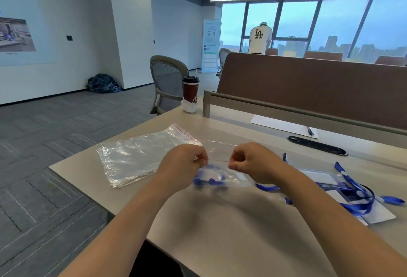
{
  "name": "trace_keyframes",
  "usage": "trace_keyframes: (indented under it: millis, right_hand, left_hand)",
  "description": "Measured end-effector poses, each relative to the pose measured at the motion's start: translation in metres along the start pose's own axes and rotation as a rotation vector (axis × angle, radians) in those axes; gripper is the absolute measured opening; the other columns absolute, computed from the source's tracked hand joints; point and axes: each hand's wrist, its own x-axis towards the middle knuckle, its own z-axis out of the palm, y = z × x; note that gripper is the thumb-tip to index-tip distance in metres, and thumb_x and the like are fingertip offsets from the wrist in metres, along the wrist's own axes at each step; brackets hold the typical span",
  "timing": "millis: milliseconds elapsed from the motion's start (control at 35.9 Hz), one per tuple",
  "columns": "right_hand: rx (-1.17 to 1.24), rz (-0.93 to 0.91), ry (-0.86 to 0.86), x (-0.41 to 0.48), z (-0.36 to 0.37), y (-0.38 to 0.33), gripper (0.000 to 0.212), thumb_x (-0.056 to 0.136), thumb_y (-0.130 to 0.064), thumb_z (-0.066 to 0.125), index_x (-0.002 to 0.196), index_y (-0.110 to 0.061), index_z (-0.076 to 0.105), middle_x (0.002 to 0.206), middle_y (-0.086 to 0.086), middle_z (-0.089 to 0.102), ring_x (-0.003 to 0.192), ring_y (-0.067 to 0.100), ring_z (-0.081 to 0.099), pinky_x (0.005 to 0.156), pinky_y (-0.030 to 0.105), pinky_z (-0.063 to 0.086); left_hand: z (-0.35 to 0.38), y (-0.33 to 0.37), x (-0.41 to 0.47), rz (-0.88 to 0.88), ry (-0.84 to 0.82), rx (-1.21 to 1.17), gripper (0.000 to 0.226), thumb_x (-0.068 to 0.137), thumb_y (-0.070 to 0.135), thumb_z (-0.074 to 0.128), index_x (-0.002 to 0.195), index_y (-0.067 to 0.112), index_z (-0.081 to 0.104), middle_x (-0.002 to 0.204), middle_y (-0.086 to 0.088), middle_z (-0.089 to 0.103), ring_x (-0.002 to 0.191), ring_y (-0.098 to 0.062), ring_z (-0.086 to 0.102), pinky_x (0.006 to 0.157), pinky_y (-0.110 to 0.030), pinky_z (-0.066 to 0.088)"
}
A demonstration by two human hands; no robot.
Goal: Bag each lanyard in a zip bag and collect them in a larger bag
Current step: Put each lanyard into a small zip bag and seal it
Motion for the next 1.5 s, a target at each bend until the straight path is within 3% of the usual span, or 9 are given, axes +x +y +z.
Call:
trace_keyframes:
  millis: [167,334,501,668,779,974,1169,1392,1503]
  right_hand:
    - [0.002,0.027,-0.022,-0.006,-0.003,0.014,0.008,0.095,-0.022,0.063,0.1,-0.019,0.068,0.095,-0.003,0.067,0.083,0.009,0.059,0.078,0.021,0.048]
    - [-0.014,0.022,-0.018,-0.007,0.002,0.013,0.015,0.094,-0.02,0.062,0.083,-0.029,0.059,0.081,-0.01,0.06,0.073,0.005,0.054,0.061,0.015,0.037]
    - [0.049,0.007,0.025,-0.005,0.013,0.008,0.006,0.094,-0.019,0.061,0.09,-0.023,0.063,0.081,-0.008,0.06,0.076,0.01,0.056,0.068,0.021,0.046]
    - [0.273,0.028,0.133,-0.009,0.017,0.017,0.003,0.091,-0.019,0.066,0.088,-0.019,0.068,0.082,-0.006,0.065,0.077,0.01,0.06,0.071,0.02,0.049]
    - [0.448,0.066,0.159,-0.015,0.017,0.023,0.004,0.09,-0.019,0.068,0.087,-0.018,0.071,0.081,-0.004,0.068,0.075,0.008,0.06,0.067,0.017,0.046]
    - [0.656,0.129,0.189,-0.023,0.018,0.031,0.009,0.091,-0.022,0.067,0.09,-0.017,0.074,0.084,0.004,0.073,0.083,0.023,0.064,0.083,0.036,0.055]
    - [0.793,0.186,0.255,-0.025,0.023,0.031,0.012,0.09,-0.02,0.068,0.087,-0.011,0.075,0.084,0.008,0.073,0.088,0.03,0.064,0.093,0.043,0.052]
    - [0.772,0.209,0.319,-0.026,0.024,0.034,0.006,0.089,-0.015,0.07,0.089,-0.012,0.074,0.084,0.007,0.074,0.078,0.017,0.062,0.081,0.035,0.054]
    - [0.761,0.226,0.313,-0.031,0.02,0.038,0.008,0.091,-0.019,0.068,0.092,-0.013,0.073,0.085,0.004,0.075,0.077,0.015,0.062,0.072,0.031,0.049]
  left_hand:
    - [0.001,0.0,0.0,0.099,0.045,0.242,0.014,0.096,0.03,0.061,0.099,0.03,0.075,0.106,0.014,0.067,0.101,-0.009,0.054,0.091,-0.026,0.042]
    - [0.007,0.017,0.004,0.162,0.089,0.331,0.042,0.092,0.047,0.063,0.131,0.033,0.061,0.129,0.012,0.059,0.12,-0.014,0.047,0.104,-0.032,0.036]
    - [0.02,0.033,0.006,0.218,0.008,0.22,0.016,0.094,0.033,0.062,0.102,0.027,0.075,0.103,0.009,0.068,0.101,-0.014,0.055,0.087,-0.028,0.045]
    - [0.026,0.03,0.011,0.163,0.046,0.125,0.008,0.093,0.022,0.063,0.088,0.02,0.07,0.089,0.007,0.061,0.091,-0.015,0.052,0.08,-0.028,0.043]
    - [0.031,0.029,0.012,0.197,0.037,0.123,0.01,0.092,0.014,0.062,0.083,0.019,0.063,0.083,0.008,0.053,0.089,-0.018,0.053,0.079,-0.033,0.044]
    - [0.027,0.021,0.011,0.239,0.058,0.085,0.016,0.095,0.01,0.056,0.08,0.018,0.058,0.083,0.008,0.053,0.085,-0.017,0.05,0.075,-0.03,0.042]
    - [0.027,0.025,0.01,0.221,0.076,0.04,0.022,0.094,0.007,0.057,0.077,0.021,0.053,0.081,0.011,0.051,0.083,-0.015,0.049,0.075,-0.029,0.043]
    - [0.016,0.014,0.005,0.079,0.041,-0.007,0.008,0.091,0.033,0.068,0.09,0.025,0.066,0.089,0.01,0.063,0.085,-0.011,0.057,0.077,-0.029,0.051]
    - [0.0,0.0,-0.007,-0.042,0.013,0.006,0.009,0.087,0.028,0.073,0.086,0.023,0.066,0.088,0.006,0.064,0.084,-0.014,0.059,0.075,-0.026,0.046]
